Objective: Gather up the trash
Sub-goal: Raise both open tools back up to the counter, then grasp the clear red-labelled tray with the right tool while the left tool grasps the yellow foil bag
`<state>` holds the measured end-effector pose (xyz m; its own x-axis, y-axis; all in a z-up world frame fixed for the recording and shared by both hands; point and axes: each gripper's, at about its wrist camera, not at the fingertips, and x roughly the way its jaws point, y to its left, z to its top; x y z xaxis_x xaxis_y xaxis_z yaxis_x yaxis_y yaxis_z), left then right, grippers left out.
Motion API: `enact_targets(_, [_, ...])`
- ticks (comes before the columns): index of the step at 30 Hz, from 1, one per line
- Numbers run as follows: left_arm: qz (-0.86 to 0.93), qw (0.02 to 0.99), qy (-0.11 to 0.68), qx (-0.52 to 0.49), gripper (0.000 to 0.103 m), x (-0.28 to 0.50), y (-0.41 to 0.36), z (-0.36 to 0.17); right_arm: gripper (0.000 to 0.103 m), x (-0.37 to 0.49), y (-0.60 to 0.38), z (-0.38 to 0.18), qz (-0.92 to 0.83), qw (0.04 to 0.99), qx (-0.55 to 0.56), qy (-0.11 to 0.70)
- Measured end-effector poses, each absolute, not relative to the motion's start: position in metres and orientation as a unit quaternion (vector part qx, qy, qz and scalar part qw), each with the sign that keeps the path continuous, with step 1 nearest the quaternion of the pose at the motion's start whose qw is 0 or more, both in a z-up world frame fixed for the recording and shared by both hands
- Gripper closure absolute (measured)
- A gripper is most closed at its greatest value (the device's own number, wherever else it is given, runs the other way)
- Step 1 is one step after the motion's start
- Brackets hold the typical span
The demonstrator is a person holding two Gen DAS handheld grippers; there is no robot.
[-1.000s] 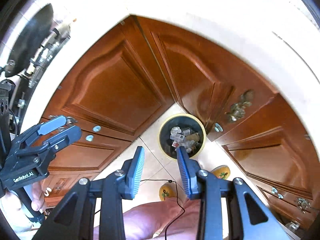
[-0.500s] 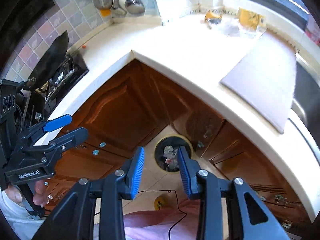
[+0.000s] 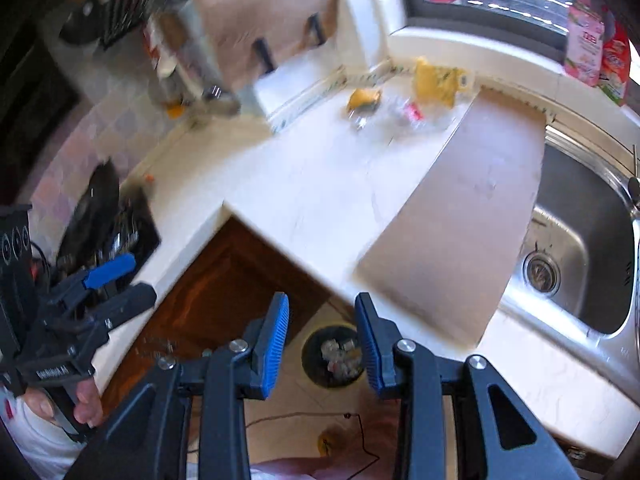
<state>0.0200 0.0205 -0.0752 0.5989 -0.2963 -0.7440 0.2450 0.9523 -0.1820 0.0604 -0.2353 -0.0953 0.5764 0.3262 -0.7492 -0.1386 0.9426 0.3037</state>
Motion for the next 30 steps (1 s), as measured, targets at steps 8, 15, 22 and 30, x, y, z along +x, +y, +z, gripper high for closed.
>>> enact_targets(8, [-0.174,0.902,0.395,-0.002,0.004,0.115,-0.018,-0.032,0.068,0.137,-0.292,-0.06,0.099,0.878,0.175,0.434])
enact_targets(15, [-0.16,0.907,0.389,0.026,0.004,0.205,-0.046,-0.034,0.068,0.217,-0.329,-0.056,0.083,0.867,0.222,0.439])
enact_targets(22, [-0.13,0.916,0.378,0.031,0.004,0.293,-0.061,-0.057,0.068,0.303,-0.354,-0.094,0.086,0.822,0.32,0.462])
enact_targets(30, [-0.121,0.904,0.409,0.008,0.004,0.352,-0.059,-0.104,0.068,0.367,-0.355,-0.17,0.054,0.767,0.368,0.523])
